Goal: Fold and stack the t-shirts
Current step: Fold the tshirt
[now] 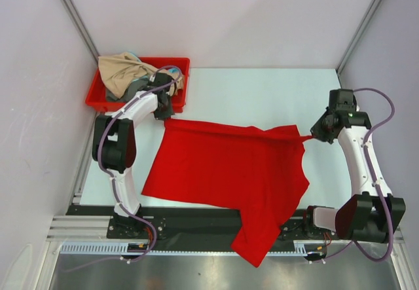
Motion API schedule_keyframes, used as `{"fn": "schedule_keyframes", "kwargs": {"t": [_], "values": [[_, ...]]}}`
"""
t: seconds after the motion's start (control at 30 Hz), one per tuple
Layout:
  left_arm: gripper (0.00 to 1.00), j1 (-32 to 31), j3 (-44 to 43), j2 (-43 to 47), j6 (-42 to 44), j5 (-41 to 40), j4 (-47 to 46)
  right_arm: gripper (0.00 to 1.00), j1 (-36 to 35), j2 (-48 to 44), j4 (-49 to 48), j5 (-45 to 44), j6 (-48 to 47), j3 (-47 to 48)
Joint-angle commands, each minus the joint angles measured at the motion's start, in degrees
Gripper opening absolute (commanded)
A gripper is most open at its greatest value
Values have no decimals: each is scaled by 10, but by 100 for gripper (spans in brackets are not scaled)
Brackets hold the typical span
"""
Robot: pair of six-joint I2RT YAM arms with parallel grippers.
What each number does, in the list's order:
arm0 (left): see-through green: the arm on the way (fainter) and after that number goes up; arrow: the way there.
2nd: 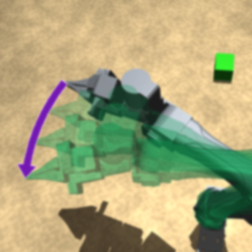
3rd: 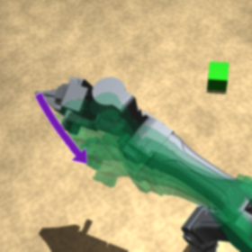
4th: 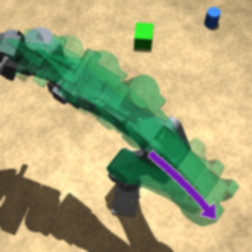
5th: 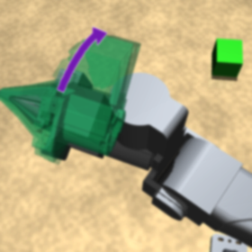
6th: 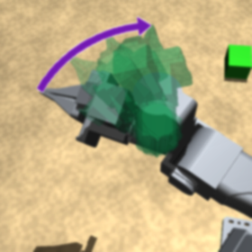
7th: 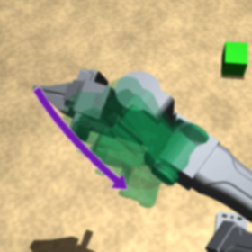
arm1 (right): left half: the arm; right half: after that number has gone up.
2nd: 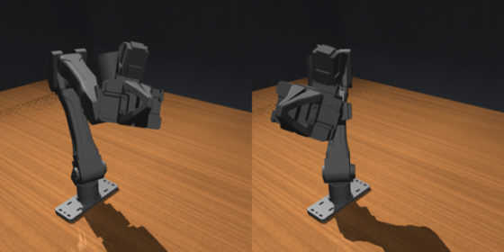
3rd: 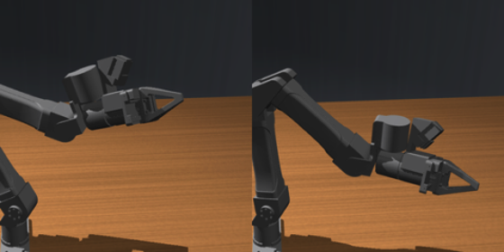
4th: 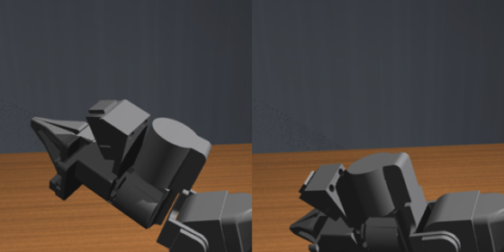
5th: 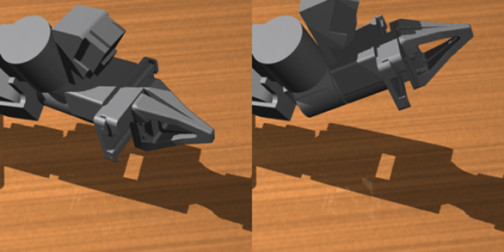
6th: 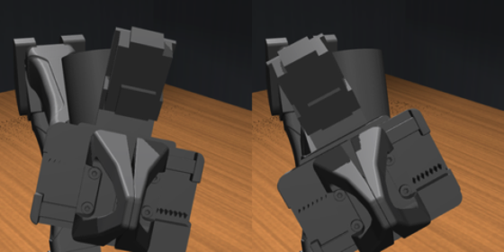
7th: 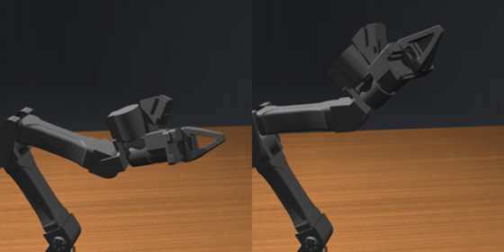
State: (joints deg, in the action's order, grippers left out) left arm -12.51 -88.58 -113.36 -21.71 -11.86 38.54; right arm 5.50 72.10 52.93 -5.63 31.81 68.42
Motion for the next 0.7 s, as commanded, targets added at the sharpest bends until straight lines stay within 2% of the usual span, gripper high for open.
{"fn": "schedule_keyframes", "kwargs": {"t": [0.0, 0.33, 0.67], "values": [[0, -1, 26, 47, 13, -17, -13, 0, 3, -21, 9, 5, 12, -24], [0, -1, 82, 46, 5, -17, -9, 0, 3, -57, 24, 19, 36, -129], [2, -1, 101, 41, 0, -20, -7, 1, 3, -45, 44, 12, 50, -173]]}}
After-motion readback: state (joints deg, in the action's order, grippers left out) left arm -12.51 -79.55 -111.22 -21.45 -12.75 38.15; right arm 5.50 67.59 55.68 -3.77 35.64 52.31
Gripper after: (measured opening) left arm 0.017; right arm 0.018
